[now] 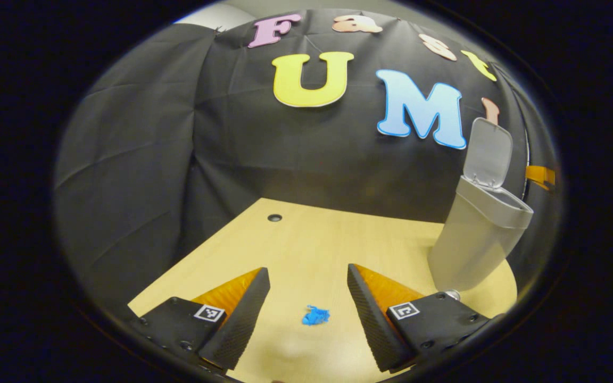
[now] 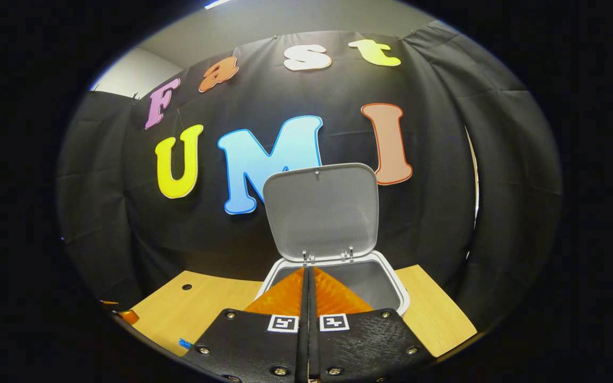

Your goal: Press the lid of the desktop garbage bin to open it, pick up the crumpled paper on the desktop and throw it into the bin, then pick up the pop can on the desktop and drop it into the bin, and finally close the garbage bin lid.

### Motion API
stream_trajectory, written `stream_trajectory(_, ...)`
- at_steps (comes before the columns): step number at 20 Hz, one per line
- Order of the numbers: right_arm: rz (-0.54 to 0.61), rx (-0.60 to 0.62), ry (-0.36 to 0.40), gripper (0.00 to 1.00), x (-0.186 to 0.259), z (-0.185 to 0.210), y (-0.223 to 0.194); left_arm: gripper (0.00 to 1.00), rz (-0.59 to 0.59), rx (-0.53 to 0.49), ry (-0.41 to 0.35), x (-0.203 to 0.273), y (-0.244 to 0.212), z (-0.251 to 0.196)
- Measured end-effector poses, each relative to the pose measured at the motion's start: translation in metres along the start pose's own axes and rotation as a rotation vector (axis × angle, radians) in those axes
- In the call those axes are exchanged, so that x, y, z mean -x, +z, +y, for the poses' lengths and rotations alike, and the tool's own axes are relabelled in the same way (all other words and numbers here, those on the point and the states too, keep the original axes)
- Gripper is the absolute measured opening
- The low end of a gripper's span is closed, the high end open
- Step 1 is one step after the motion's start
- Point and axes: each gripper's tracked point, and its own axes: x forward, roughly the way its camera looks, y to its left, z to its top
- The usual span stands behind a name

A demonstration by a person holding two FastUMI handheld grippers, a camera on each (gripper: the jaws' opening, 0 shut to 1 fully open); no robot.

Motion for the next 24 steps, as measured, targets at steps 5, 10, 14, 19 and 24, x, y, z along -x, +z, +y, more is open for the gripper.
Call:
stream_trajectory(5,0.025,0.004,0.013,0.0,0.0,0.003,-0.009,0.96,0.086,-0.001,-0.025,0.0,-0.05,-0.006)
stream_trajectory(10,0.04,0.006,0.009,0.0,0.003,-0.001,-0.014,0.97,0.162,-0.004,-0.057,-0.004,-0.091,-0.014)
stream_trajectory(14,0.048,0.006,-0.008,0.0,0.006,-0.01,-0.017,0.97,0.201,0.004,-0.065,-0.015,-0.108,-0.016)
stream_trajectory(19,0.058,0.008,-0.051,0.0,0.013,-0.026,-0.019,0.97,0.244,-0.012,-0.091,-0.041,-0.124,-0.022)
stream_trajectory(24,0.066,0.01,-0.108,0.0,0.021,-0.047,-0.022,0.96,0.28,-0.042,-0.105,-0.075,-0.136,-0.022)
